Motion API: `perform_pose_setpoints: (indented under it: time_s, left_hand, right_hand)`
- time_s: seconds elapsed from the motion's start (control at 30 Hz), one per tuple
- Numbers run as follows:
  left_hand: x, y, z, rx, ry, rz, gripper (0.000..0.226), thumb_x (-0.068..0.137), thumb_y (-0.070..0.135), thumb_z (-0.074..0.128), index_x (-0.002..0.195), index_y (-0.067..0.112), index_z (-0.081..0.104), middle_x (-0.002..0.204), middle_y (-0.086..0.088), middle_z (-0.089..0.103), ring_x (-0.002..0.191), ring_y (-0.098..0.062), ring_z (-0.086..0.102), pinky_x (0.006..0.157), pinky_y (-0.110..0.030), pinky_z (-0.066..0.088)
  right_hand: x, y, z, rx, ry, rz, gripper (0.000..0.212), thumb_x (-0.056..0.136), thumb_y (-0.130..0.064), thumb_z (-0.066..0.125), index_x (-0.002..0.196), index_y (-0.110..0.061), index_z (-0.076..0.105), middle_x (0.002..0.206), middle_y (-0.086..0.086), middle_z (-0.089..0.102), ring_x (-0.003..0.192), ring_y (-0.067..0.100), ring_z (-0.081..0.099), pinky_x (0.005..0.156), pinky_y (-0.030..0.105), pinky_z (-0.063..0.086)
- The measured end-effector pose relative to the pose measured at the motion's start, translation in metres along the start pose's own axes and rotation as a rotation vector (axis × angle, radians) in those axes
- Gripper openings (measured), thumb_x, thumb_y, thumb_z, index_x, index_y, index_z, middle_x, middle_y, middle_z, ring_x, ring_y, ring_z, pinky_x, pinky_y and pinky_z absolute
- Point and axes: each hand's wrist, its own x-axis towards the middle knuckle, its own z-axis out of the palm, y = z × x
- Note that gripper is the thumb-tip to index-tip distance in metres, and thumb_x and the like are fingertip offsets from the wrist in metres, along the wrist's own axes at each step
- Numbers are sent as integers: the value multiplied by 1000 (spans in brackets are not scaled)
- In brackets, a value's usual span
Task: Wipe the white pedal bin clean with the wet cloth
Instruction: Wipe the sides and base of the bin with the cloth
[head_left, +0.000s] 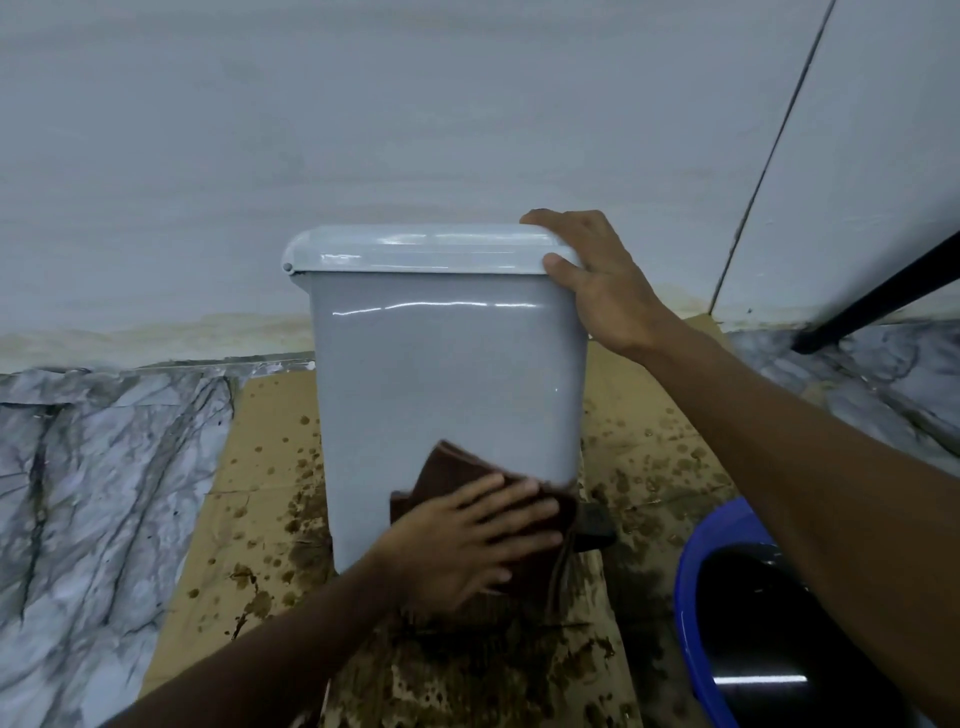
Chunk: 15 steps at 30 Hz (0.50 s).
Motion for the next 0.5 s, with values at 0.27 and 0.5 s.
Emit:
perform_pose_setpoints:
  time_s: [0.27, 0.5]
  left_hand:
    - [45, -50, -31, -213, 263, -701, 67, 104, 43, 42, 161, 15, 22, 169, -18, 10, 157, -38, 4, 125, -58, 9]
    - [5, 49, 11, -68, -9, -109, 68, 107, 48, 36, 164, 21, 12, 171, -9, 2, 158, -31, -3, 126, -48, -9]
  right_hand:
    - [-1, 0, -1, -4, 3, -1, 39, 99, -23, 46, 134, -38, 54, 127, -9, 43, 133, 17, 38, 117, 39, 29]
    - [-2, 1, -2, -26, 0, -18, 42, 96, -27, 45, 135, -38, 53, 129, -8, 43, 133, 16, 39, 116, 35, 29]
